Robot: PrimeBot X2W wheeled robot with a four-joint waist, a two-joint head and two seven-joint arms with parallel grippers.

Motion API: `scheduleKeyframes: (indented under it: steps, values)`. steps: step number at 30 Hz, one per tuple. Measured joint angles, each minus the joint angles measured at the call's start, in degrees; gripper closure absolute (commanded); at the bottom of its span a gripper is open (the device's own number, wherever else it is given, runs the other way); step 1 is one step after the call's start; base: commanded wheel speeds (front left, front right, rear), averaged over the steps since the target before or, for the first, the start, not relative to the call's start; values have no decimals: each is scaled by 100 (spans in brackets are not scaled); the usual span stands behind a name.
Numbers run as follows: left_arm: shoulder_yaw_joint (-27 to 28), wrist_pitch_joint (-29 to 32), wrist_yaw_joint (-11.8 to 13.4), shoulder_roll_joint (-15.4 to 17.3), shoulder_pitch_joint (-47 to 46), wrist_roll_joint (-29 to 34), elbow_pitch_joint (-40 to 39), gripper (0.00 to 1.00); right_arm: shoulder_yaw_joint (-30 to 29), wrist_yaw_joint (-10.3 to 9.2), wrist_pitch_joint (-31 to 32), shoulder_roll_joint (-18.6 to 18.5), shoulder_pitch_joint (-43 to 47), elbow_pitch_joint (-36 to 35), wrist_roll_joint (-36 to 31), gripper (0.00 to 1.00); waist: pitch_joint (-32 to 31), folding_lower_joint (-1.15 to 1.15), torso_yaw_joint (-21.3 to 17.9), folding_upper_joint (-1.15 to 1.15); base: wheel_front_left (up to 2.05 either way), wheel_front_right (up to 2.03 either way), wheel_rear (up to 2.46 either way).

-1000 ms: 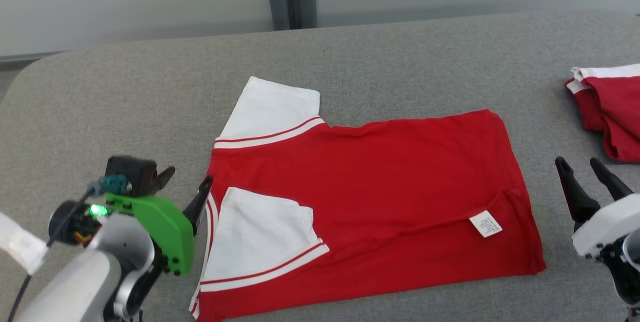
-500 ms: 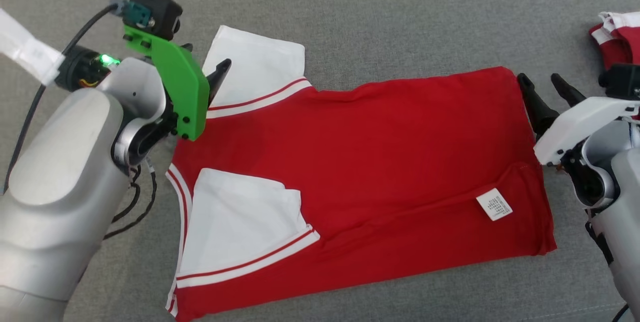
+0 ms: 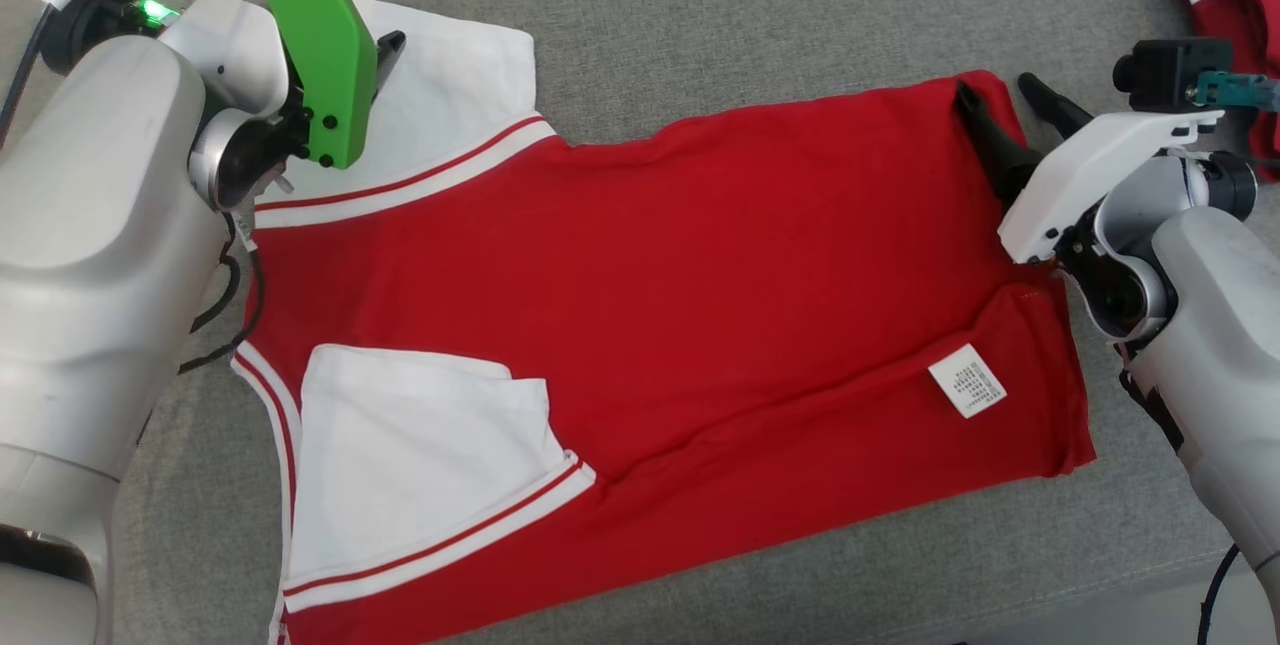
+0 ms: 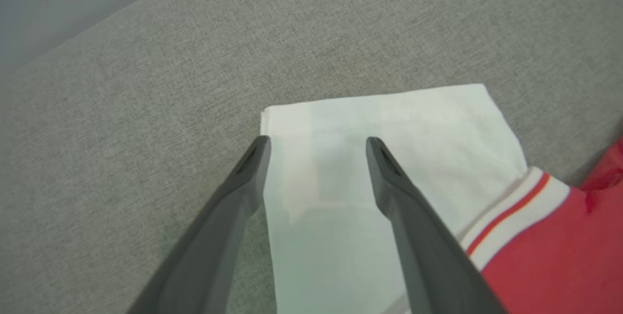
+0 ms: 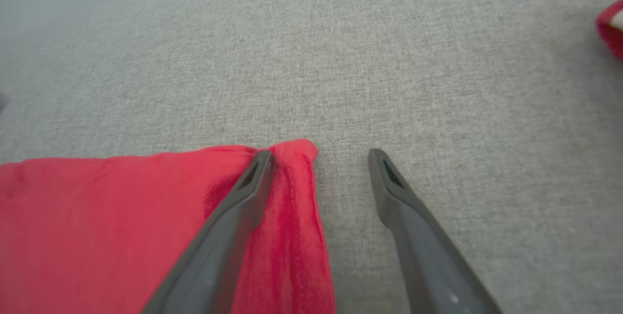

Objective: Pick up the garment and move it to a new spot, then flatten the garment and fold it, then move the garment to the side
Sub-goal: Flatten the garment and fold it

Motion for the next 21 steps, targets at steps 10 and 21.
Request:
scheduleKeyframes:
  steps: [10, 21]
  values:
    - [-120, -230, -19, 26, -378, -29, 835, 0, 933, -2, -459, -133, -317, -97, 492, 52, 226, 0, -280, 0, 0, 0, 0]
    - [-210, -229, -26, -7, -502, -242, 1260, 100, 1535, -1, -787, -238, -449, -52, 882, 92, 117, 0, -259, 0, 0, 0, 0]
